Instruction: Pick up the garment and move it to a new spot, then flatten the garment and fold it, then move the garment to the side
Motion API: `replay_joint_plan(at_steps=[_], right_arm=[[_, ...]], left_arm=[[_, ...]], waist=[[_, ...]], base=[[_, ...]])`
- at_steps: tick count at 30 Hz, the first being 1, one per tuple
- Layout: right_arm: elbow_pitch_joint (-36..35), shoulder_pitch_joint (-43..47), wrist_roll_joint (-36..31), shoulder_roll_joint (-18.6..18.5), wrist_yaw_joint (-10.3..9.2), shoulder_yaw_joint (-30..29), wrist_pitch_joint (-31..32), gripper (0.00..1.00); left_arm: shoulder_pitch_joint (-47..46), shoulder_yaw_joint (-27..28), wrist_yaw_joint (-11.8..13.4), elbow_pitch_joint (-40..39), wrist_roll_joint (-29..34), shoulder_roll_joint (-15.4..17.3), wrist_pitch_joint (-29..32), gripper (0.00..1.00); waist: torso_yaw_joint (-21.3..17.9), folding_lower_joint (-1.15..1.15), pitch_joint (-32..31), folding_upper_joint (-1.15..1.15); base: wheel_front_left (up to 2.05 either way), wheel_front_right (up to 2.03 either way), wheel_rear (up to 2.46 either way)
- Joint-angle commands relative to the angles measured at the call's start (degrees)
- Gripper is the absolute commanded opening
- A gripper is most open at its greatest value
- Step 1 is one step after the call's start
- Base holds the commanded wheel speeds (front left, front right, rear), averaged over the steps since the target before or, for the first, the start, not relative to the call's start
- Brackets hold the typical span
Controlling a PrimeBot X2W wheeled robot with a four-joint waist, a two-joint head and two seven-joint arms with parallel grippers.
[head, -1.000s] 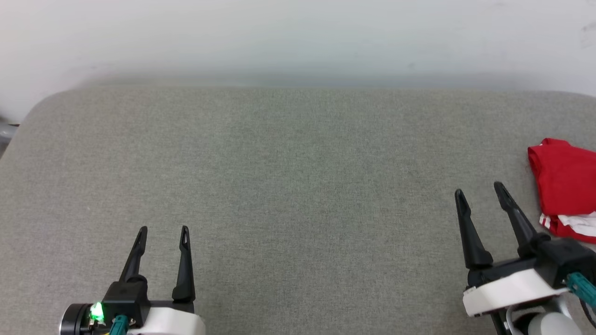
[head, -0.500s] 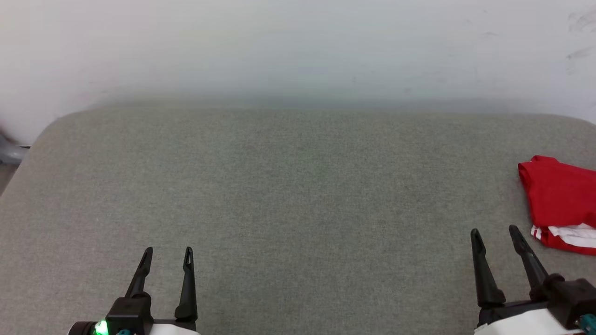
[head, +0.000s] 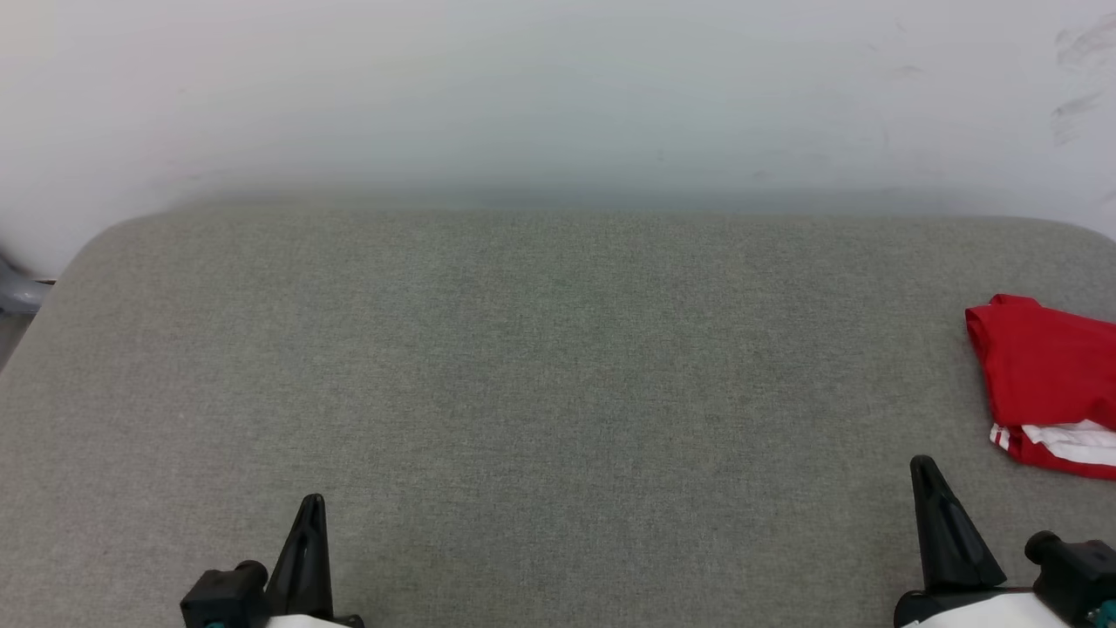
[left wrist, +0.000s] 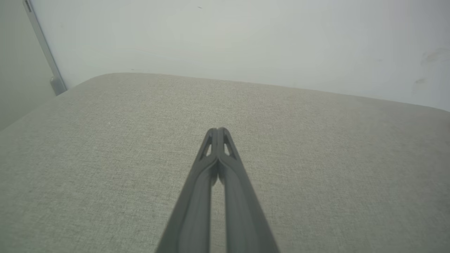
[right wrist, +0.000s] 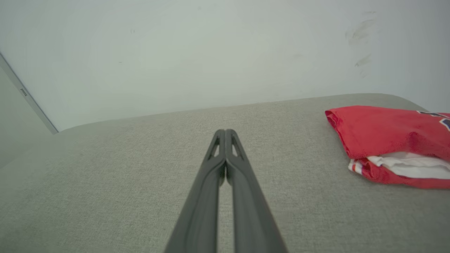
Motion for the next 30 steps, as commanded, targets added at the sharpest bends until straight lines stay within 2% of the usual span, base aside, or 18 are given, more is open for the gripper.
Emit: replay_joint_plan(at_steps=[1,18,30], right_arm=[[-0.2,-1.3,3.8,-0.5,0.0,0.1,0.4,0.0],[2.9,-4.3,22.0,-1.3,-0.02,0.4,3.3,0.0],[4.6,-6.0,31.8,-1.6,-0.02,0.4,5.0,0.0]], left_arm=[[-1.8,0.4,-0.3,-0.5,-3.6,0.2,0.7,0.0],[-4.6,1.7,-1.8,1.6,-21.9,0.1,4.9,0.0],[-6.2,2.5,-2.7,2.8,-32.0,0.0,7.3,0.0]], waist=[[0.0,0.0,0.0,0.0],[-0.4,0.0,-0.1,0.0],[-0.6,0.0,-0.1,0.0]], base=[[0.0,0.0,0.0],[0.0,0.0,0.0],[0.0,0.0,0.0]])
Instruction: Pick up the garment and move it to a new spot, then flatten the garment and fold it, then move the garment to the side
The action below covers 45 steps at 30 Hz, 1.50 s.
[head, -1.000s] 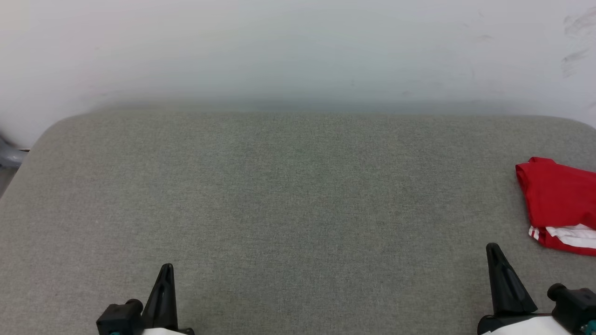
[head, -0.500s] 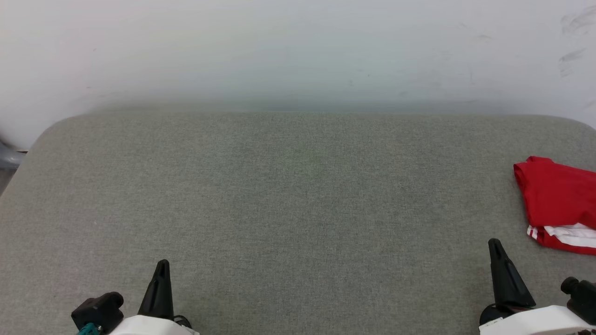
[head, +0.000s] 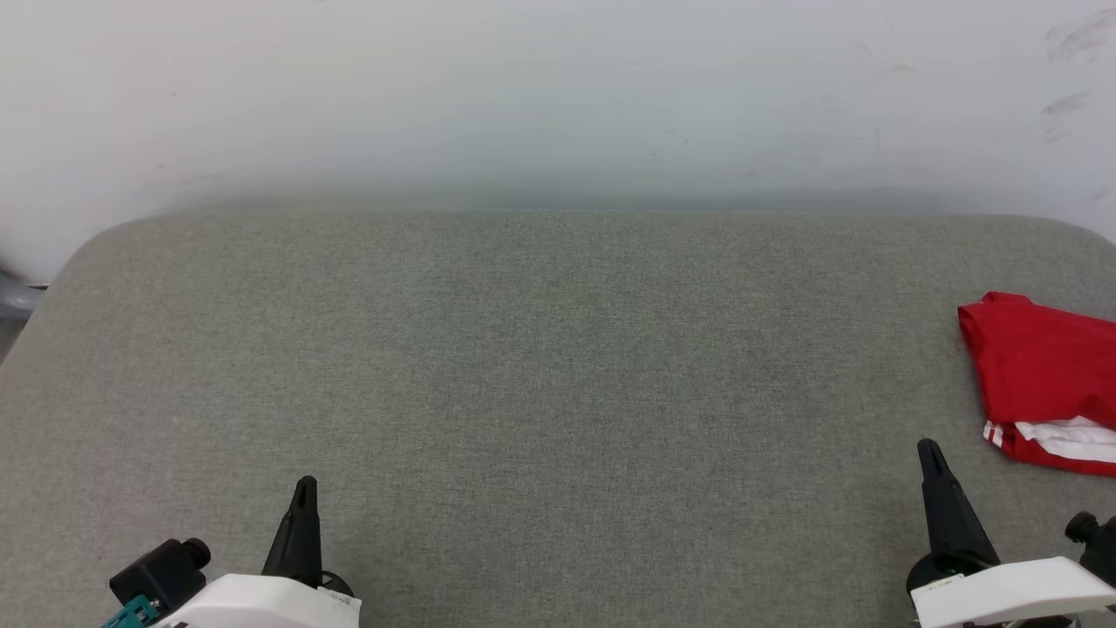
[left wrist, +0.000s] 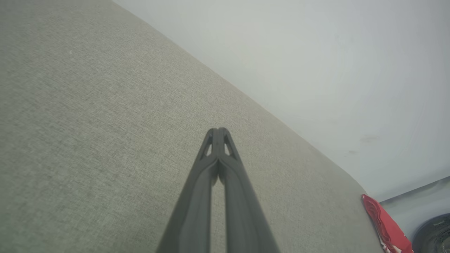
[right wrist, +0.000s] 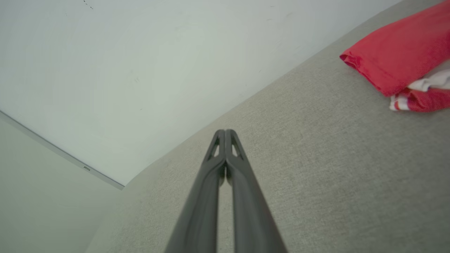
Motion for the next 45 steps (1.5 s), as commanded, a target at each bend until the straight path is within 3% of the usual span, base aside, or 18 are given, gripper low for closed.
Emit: replay_joint_plan(at_steps=[1,45], right_arm=[[-0.4,-1.9,2.0,-0.6,-0.02,0.0,0.3,0.0],[4.9,-6.5,31.0,-0.7,-0.04,-1.1,6.4,0.0]], left_arm=[[-1.7,0.4,-0.4,-0.3,-2.1,0.1,0.4,0.0],[-6.4,2.7,-3.0,3.5,-32.5,-0.1,7.8,0.0]], waist=[[0.0,0.0,0.0,0.0],[-0.8,0.0,-0.2,0.0]], base=[[0.0,0.0,0.0],[0.0,0.0,0.0]])
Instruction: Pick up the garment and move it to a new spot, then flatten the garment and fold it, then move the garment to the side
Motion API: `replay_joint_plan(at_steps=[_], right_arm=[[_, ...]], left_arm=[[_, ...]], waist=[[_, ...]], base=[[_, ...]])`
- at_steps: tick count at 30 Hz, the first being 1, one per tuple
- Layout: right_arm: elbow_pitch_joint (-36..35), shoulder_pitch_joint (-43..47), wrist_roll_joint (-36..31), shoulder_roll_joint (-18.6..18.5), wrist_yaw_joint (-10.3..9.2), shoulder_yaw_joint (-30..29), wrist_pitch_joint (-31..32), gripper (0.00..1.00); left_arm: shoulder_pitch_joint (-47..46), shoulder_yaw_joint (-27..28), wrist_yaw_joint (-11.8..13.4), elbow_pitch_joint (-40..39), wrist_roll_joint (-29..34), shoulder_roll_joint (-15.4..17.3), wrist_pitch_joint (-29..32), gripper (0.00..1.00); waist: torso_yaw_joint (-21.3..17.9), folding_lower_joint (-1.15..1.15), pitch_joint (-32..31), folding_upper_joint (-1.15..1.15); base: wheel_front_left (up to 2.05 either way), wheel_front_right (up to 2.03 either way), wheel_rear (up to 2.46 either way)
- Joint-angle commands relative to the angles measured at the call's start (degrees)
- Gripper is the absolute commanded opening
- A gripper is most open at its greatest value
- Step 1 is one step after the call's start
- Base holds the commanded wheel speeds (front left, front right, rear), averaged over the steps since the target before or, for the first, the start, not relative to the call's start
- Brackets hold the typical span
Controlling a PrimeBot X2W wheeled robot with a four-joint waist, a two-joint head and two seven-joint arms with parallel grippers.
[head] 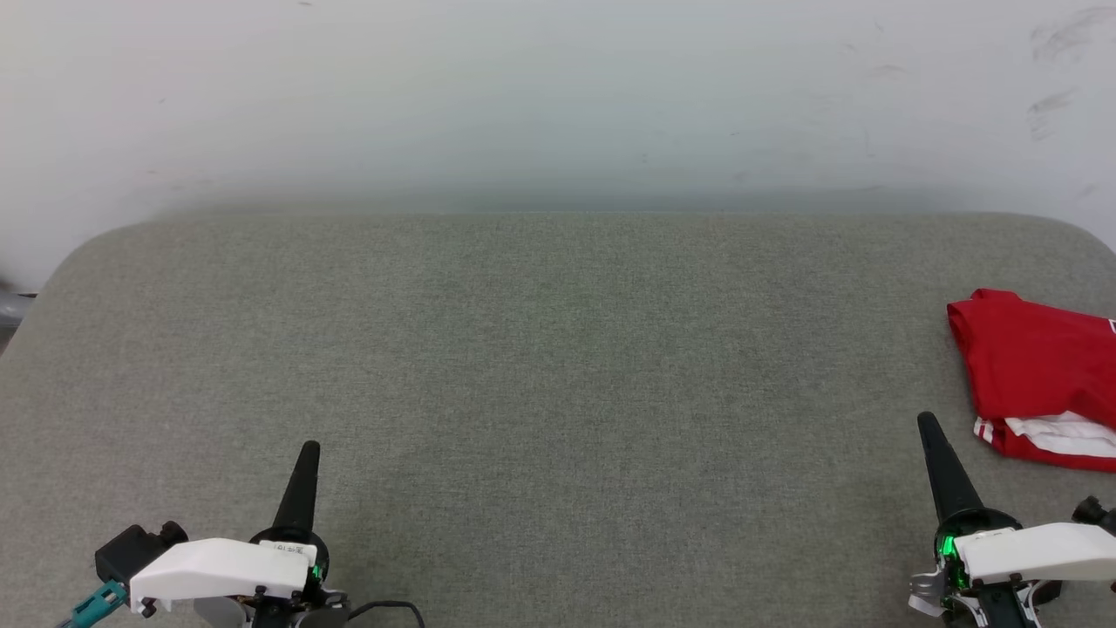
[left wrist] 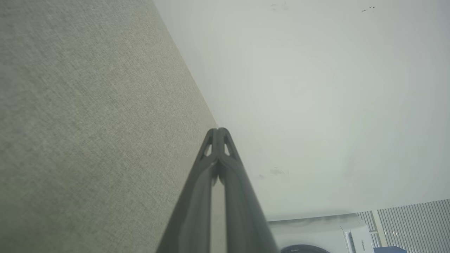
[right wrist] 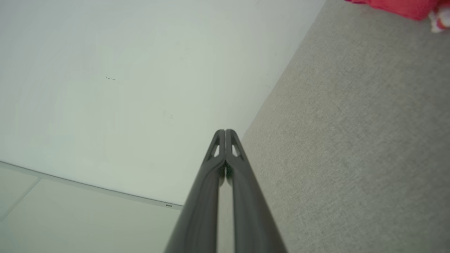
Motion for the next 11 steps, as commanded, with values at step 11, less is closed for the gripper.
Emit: replay_joint_plan(at_steps=[11], right_arm=[[1.0,-1.9,6.7,-0.2,-0.02,-0.5,1.6,0.0]], left_arm=[[-2.1,0.7,-0.8,0.6,-7.0,0.0,1.7,0.0]], waist=[[-0.2,0.0,-0.1,0.0]], base=[[0.0,0.0,0.0]])
